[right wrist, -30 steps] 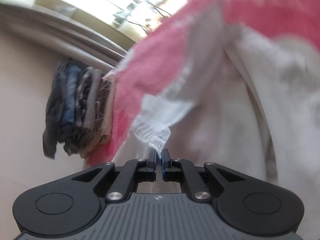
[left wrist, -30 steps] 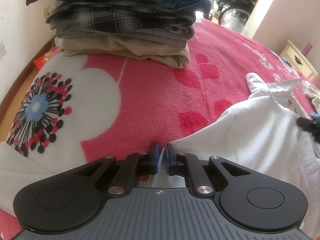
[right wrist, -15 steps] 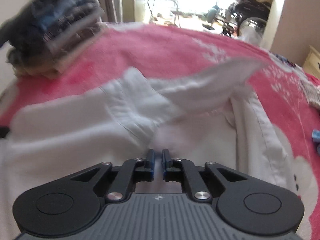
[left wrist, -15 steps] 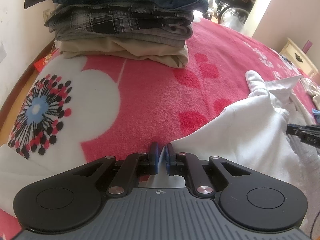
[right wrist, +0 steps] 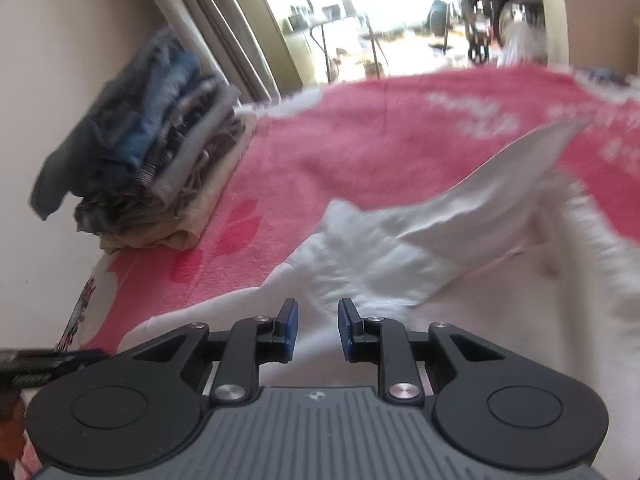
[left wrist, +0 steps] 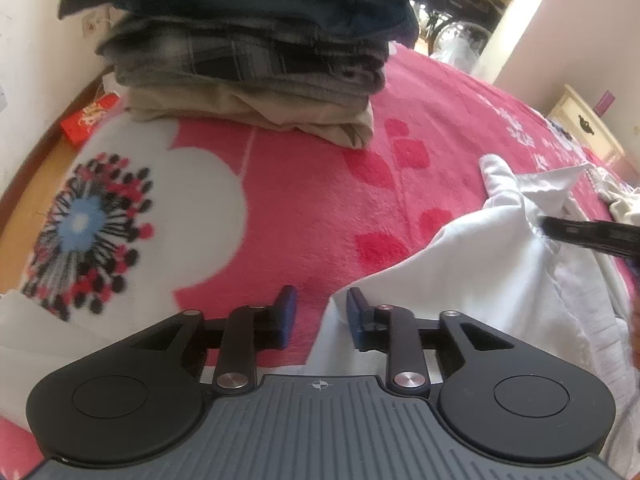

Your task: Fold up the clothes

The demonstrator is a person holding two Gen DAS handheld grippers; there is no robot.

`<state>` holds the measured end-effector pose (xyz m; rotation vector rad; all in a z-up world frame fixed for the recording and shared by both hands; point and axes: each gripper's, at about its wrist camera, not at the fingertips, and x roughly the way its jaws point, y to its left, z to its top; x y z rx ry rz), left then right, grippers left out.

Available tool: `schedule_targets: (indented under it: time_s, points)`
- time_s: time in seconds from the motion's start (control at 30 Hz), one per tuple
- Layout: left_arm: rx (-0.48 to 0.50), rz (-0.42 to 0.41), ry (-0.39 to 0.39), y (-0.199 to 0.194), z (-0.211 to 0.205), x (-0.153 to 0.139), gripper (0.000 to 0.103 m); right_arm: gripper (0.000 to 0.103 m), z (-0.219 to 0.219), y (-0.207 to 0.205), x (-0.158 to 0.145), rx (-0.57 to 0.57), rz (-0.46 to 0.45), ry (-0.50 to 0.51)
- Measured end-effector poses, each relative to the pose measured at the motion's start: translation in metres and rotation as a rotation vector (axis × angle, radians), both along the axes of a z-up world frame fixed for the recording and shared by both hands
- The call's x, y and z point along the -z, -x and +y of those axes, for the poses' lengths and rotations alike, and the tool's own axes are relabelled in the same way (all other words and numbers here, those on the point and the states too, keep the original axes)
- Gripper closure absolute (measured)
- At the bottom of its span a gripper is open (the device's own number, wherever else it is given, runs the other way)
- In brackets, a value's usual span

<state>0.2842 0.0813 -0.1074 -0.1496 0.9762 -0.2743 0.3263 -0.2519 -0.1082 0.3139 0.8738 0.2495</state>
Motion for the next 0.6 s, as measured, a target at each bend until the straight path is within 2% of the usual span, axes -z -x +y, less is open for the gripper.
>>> schedule_targets:
  time_s: [0.07, 0.13, 0.23, 0.37, 0.5, 0.6]
  points:
    - [-0.010, -0.006, 0.022, 0.002, 0.008, -0.003, 0.069, 0.081, 0.006, -0.015, 0.019, 0.016, 0.050, -0.023]
    - [-0.029, -0.015, 0.049, 0.004, 0.017, -0.007, 0.068, 0.082, 0.005, -0.021, 0.030, 0.048, 0.051, -0.047]
    - [-0.056, -0.029, 0.091, 0.006, 0.030, -0.012, 0.067, 0.078, -0.013, -0.013, 0.018, 0.092, 0.059, -0.170]
    - [-0.097, -0.050, 0.130, 0.019, 0.051, -0.021, 0.065, 0.078, -0.042, 0.015, -0.007, 0.122, 0.055, -0.326]
    - [-0.165, -0.065, 0.131, 0.039, 0.080, -0.030, 0.062, 0.078, -0.053, 0.059, -0.033, 0.072, 0.047, -0.307]
    - [-0.260, -0.064, 0.122, 0.057, 0.111, -0.033, 0.060, 0.078, -0.046, 0.090, -0.044, 0.012, 0.055, -0.256]
